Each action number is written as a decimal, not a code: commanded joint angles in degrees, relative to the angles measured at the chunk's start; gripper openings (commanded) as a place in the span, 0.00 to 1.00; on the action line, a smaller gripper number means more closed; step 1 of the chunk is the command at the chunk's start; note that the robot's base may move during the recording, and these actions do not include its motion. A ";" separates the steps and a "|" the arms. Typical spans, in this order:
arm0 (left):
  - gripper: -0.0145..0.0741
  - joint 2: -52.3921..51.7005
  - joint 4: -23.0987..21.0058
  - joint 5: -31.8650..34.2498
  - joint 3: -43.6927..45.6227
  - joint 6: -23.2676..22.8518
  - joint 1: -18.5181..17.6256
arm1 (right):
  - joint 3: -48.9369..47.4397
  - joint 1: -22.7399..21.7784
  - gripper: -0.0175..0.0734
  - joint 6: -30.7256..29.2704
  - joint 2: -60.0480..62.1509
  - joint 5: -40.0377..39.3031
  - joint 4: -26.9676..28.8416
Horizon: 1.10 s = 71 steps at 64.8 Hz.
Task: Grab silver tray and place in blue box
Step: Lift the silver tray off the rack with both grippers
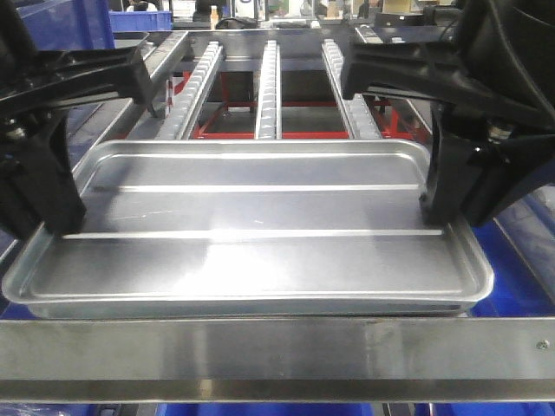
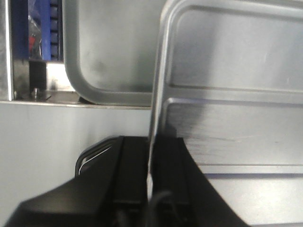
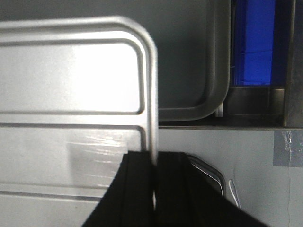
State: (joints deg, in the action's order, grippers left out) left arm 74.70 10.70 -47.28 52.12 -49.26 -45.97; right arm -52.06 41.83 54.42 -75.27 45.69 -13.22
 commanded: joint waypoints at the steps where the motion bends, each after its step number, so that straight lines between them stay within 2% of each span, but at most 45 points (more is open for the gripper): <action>1: 0.15 -1.84 1.83 1.37 1.28 -0.81 -0.33 | -1.36 -0.18 0.25 0.07 1.94 -0.26 -2.47; 71: 0.15 -1.74 1.92 1.26 1.28 -0.81 -0.33 | -1.36 -0.18 0.25 0.07 1.94 -0.09 -2.47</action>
State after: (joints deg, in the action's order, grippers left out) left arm 74.70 10.87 -47.16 52.12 -49.26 -45.97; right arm -52.06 41.83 54.57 -75.27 45.87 -13.22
